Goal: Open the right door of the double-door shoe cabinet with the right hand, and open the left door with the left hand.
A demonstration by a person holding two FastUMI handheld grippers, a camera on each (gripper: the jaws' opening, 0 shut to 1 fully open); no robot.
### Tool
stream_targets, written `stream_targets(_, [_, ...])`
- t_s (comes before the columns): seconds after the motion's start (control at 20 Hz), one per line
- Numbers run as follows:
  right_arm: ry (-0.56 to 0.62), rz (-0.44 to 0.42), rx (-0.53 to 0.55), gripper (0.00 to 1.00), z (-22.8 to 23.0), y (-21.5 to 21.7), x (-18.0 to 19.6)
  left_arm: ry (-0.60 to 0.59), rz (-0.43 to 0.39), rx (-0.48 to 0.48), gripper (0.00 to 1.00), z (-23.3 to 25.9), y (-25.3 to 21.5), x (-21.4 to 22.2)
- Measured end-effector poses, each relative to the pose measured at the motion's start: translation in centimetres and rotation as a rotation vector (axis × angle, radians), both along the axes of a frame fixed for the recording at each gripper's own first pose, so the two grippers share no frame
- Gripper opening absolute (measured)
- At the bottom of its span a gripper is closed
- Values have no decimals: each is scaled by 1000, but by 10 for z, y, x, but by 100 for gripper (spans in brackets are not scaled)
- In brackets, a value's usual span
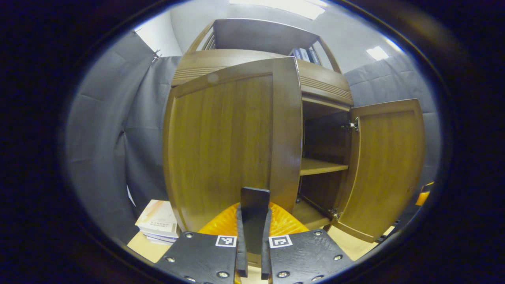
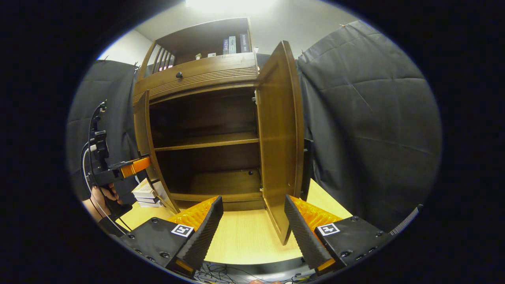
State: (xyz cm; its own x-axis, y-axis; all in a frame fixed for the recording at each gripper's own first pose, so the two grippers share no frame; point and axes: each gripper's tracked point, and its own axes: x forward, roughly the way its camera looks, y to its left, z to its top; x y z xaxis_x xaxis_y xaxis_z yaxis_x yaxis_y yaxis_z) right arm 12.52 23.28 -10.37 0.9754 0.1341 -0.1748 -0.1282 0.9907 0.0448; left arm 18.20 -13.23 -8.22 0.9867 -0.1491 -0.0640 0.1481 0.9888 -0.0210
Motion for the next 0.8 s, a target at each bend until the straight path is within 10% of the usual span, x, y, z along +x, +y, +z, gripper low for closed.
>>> stream_targets(0.8, [5,179,10,93,-7,65,25,-15,103,16,15,10,65,-47])
